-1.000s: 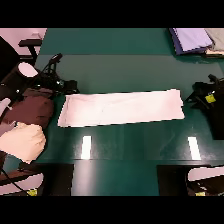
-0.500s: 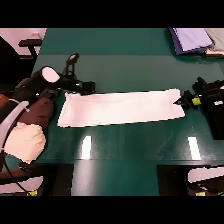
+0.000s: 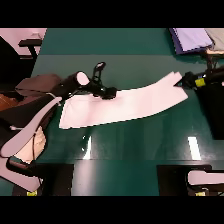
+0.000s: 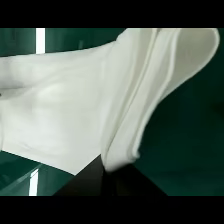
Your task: Fold the shirts.
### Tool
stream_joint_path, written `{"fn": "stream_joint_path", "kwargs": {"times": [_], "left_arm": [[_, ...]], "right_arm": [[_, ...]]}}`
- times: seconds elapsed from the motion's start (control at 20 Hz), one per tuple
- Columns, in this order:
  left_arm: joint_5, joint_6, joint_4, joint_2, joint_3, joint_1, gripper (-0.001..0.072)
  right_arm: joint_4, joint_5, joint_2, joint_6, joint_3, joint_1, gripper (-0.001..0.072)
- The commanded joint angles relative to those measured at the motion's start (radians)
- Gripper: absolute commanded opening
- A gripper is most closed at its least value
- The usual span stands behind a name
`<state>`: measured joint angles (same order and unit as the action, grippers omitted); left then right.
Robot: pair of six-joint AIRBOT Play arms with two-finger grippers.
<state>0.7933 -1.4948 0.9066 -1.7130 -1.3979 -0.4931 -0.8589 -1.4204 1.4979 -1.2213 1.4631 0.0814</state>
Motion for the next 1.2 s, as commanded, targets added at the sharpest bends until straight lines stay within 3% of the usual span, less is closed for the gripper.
{"fn": "stream_joint_path", "kwargs": {"times": [0.0, 0.45, 0.6, 0.9, 1.1, 1.15], "left_arm": [[0.032, -0.001, -0.002, -0.095, -0.088, -0.036, 0.0026], [0.060, -0.017, -0.001, -0.129, -0.096, -0.039, 0.0025], [0.069, -0.016, 0.000, -0.113, -0.096, -0.020, 0.0025], [0.193, -0.016, 0.142, 0.186, -0.096, 0.253, 0.0026], [0.214, -0.016, 0.265, 0.443, -0.096, 0.460, 0.0026], [0.214, -0.016, 0.282, 0.490, -0.096, 0.499, 0.0026]], "right_arm": [[0.004, -0.017, -0.086, -0.048, 0.119, -0.113, 0.0013], [0.006, 0.039, -0.103, -0.123, 0.328, -0.377, 0.0014], [0.098, 0.092, -0.097, -0.124, 0.327, -0.437, 0.0014], [0.249, 0.175, -0.005, -0.080, 0.328, -0.625, 0.0014], [0.354, 0.369, 0.135, 0.017, 0.331, -0.861, 0.0017], [0.351, 0.416, 0.178, 0.044, 0.346, -0.913, 0.0061]]}}
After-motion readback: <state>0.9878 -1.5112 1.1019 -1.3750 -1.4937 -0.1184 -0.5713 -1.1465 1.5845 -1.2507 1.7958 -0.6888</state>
